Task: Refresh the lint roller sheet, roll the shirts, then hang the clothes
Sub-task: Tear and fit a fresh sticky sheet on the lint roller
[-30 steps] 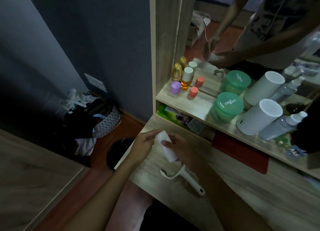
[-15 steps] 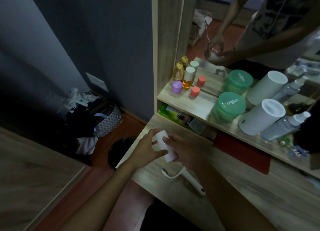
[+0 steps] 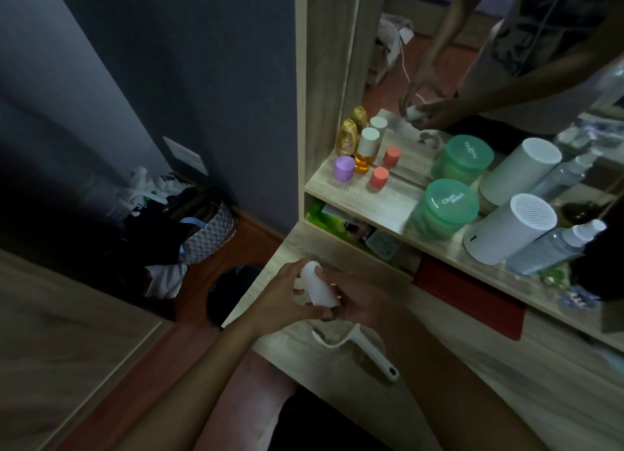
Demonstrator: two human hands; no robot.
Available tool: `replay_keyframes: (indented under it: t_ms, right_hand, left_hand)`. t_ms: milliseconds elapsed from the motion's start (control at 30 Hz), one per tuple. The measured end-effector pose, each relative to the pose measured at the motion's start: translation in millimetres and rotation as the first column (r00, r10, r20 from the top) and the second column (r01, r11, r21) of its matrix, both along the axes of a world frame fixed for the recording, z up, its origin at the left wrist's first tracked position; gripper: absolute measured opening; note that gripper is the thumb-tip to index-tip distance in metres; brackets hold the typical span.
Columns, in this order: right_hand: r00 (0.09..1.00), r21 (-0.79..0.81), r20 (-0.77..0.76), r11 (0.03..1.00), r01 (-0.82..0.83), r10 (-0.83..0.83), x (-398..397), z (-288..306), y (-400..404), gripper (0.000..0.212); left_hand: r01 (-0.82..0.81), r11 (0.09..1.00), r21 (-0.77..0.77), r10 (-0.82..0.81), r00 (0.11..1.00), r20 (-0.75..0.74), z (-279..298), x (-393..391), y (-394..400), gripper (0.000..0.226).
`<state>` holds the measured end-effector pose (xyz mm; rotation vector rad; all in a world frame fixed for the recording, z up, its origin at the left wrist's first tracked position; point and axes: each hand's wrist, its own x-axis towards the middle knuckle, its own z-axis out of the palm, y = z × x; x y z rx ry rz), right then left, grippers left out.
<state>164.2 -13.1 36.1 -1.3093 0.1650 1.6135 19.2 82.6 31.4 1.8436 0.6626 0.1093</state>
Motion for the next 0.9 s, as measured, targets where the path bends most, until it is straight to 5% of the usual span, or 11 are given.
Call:
replay_keyframes:
  t_ms: [333,467,500,567,633,800,900]
  right_hand:
    - [0.987,0.025,0.122,0.994,-0.106,0.102,-11.4,-6.2,32.6,0.046]
    - [0.924,-0.058,0.345,0.987,-0.153,0.163,-14.3,-26.3,43.3,0.024]
    - [0.828,-0.110,0.517,0.976,-0.188,0.218,-16.9,-38.1,43.9,0.022]
    - [0.444,-0.219,0.823,0.919,-0.327,0.354,-27.8,-58.0,43.0,0.030]
    - [0.193,-0.322,0.879,0.840,-0.436,0.437,-44.4,-66.9,41.8,0.040]
    - [-0.149,-0.474,0.871,0.719,-0.508,0.469,-62.8,-90.1,45.0,0.042]
    - [-0.210,-0.473,0.878,0.713,-0.518,0.430,-65.3,-98.2,48.9,0.031]
  left_hand:
    - [-0.354,0.910,-0.213,0.347,0.935,-0.074,-4.9,-10.7,15.3,0.056]
    - [-0.516,0.816,-0.261,0.499,0.857,-0.133,-18.8,-19.7,23.7,0.040]
    - [-0.547,0.792,-0.272,0.527,0.837,-0.150,-25.1,-22.1,26.1,0.042]
    - [-0.590,0.738,-0.327,0.561,0.806,-0.190,-31.1,-24.1,28.3,0.040]
    - [-0.618,0.690,-0.377,0.580,0.783,-0.225,-32.5,-24.0,28.8,0.042]
    - [-0.630,0.609,-0.482,0.606,0.761,-0.229,-35.6,-28.8,23.0,0.031]
    - [-0.620,0.583,-0.526,0.586,0.769,-0.257,-33.4,-33.9,21.6,0.034]
